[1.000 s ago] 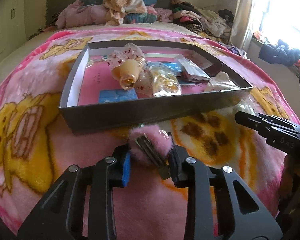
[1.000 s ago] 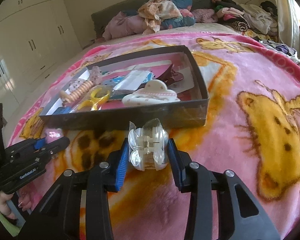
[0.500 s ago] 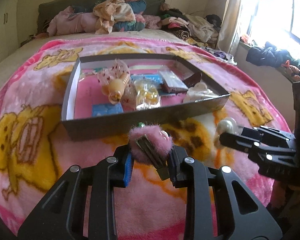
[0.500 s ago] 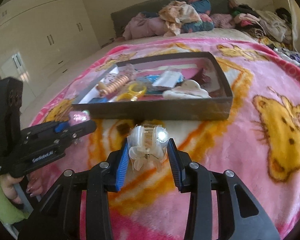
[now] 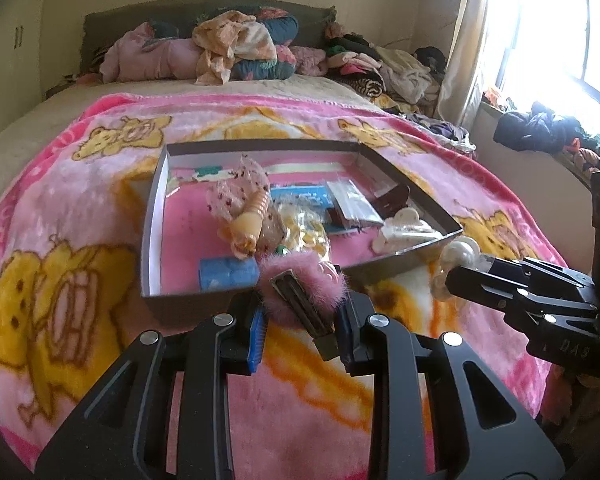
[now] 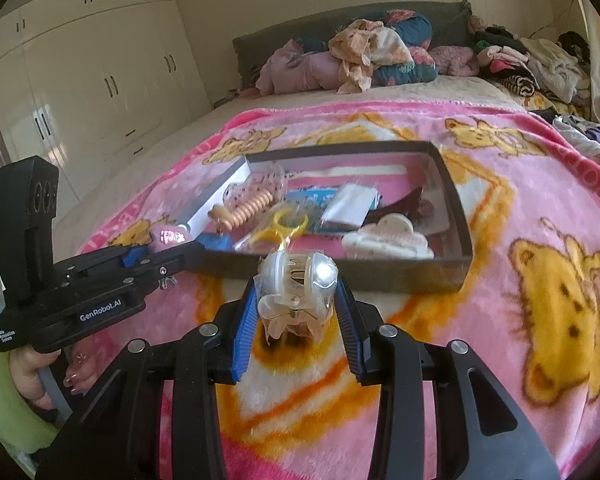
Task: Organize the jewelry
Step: 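Drop the pink clip into the tray with the left tool while the right tool releases the claw clip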
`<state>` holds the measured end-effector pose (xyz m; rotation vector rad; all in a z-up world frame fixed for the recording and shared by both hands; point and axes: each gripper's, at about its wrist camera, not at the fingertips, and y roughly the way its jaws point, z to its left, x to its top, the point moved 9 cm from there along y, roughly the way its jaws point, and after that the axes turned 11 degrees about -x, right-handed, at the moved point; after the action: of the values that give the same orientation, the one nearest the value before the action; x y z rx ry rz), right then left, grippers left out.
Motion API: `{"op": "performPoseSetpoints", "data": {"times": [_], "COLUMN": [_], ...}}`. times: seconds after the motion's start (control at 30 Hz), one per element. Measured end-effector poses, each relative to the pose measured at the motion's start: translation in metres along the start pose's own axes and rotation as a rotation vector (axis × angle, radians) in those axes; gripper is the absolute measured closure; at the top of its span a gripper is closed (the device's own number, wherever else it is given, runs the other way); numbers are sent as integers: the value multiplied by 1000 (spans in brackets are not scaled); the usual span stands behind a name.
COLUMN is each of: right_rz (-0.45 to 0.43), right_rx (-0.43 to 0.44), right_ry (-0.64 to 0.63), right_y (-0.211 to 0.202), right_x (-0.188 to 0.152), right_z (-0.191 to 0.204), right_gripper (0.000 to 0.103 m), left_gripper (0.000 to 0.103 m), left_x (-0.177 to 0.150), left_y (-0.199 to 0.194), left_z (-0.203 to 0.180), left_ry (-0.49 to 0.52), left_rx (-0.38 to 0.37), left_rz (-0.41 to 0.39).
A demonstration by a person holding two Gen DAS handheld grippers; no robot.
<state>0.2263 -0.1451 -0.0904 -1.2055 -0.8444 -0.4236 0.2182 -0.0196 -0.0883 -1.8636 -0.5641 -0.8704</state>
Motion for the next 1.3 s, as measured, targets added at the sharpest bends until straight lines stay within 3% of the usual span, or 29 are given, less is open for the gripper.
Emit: {"op": "performPoseSetpoints", "data": {"times": [1.3], "right_rz": [-66], "right_rx": [-138], "right_ry": [84], "right_y": [25], "right_x": [58], "right_z": [-80], "right_gripper": [67], "left_gripper": [82], "left_x": [54], "left_y": [64], "left_z": [-26], "left_ry": [17], "left_rx": [-39], "left_rz": [-13]}}
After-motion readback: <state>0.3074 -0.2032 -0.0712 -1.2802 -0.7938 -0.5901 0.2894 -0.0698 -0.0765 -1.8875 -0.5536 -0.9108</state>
